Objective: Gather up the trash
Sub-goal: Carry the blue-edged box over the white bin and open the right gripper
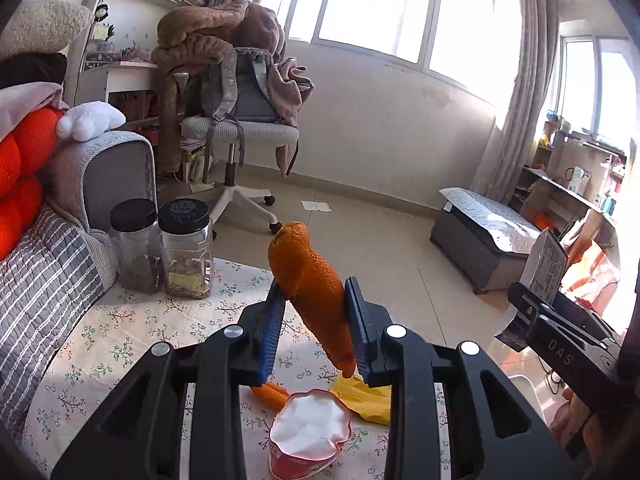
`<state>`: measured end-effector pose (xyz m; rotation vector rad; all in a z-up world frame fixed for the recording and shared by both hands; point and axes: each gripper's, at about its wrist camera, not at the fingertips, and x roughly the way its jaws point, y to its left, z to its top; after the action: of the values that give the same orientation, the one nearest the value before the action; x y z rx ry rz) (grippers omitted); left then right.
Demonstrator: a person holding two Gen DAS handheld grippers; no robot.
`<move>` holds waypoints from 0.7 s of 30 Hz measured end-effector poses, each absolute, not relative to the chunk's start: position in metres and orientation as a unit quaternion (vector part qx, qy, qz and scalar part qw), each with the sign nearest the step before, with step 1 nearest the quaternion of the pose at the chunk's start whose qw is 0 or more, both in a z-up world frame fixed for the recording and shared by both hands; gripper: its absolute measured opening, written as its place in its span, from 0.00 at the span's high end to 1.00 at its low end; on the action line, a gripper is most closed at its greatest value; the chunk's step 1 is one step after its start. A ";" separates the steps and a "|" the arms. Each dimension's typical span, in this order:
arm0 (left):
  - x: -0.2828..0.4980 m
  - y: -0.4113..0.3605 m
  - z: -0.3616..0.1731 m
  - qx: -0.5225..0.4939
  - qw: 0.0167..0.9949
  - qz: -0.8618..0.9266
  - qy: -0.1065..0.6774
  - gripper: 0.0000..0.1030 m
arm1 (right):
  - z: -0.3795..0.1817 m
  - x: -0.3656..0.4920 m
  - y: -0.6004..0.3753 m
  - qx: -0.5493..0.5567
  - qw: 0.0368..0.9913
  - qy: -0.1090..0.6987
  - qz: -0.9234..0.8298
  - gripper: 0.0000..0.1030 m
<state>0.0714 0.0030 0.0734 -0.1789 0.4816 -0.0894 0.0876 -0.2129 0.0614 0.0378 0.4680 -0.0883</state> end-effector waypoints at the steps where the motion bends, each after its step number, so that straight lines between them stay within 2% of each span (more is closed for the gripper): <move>1: 0.071 -0.002 0.073 -0.086 0.966 -0.048 0.239 0.70 | 0.060 0.085 -0.219 0.018 0.971 0.232 -0.050 0.40; 21: 0.071 -0.117 0.063 -0.036 0.952 -0.144 0.267 0.70 | 0.012 0.052 -0.360 0.054 0.929 0.310 -0.193 0.39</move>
<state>0.0709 -0.1168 0.0627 -0.0725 0.5433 -0.2927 0.0515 -0.3601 0.0117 0.1114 0.6357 -0.3955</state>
